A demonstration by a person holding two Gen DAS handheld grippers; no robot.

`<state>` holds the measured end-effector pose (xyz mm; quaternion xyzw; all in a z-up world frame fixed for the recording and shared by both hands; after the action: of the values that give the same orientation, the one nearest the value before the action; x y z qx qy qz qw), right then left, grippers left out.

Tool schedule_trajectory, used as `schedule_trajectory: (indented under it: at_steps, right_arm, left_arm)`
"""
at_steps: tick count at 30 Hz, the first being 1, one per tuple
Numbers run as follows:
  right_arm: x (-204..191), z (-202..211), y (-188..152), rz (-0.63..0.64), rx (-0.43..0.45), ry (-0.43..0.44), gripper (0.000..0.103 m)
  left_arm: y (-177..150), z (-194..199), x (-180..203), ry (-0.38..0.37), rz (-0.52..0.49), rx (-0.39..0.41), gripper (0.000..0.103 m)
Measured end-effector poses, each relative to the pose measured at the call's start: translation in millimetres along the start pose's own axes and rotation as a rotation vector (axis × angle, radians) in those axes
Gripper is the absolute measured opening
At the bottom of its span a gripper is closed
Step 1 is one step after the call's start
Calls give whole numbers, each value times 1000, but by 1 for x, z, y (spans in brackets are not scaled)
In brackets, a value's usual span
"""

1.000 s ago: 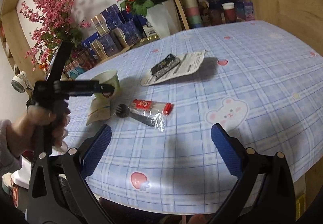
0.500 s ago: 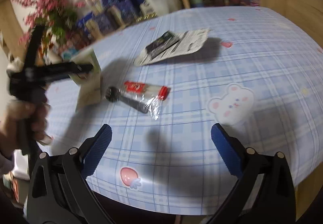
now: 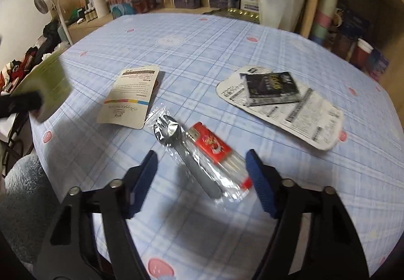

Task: Collect trash
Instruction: 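Grasp the wrapped black spork with the right gripper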

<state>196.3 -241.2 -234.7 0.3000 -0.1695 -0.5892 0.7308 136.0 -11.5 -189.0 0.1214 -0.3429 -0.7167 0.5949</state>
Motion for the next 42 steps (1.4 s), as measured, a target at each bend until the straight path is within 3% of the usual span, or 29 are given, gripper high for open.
schedule_trajectory:
  at_steps: [7,23,27,29,42]
  right_arm:
    - [-21,-14,-2,41,-64,40,43]
    - [-19,-30,12,-4,-102,-16,40]
    - [-18,-26,9,-16,-102,1,17]
    - [-17,-22,5,-32,-106,18,15]
    - [-20,57,-44,-217,84,94,14]
  left_arm:
    - [-25,17,0,-7,-11,9,73]
    - [-47,28,9,-81,-30,19,73]
    - [-53,31,13,-97,-44,10,73]
    - [-56,32,15,-103,-46,5,73]
    - [-81,36,37,-136,-101,-45,73]
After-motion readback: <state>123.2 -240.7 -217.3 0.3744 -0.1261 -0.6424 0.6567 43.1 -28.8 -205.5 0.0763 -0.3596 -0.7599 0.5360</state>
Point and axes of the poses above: each gripper's, at about its wrist camera, not at the fingertips, and z roughly against the way its jaws point, x to its right, y to its top, the point moved 1 cm from there along -z, roughly the way its jaws point, and after that the axes turned 7 degrees about -z, right-handed, at the moved point
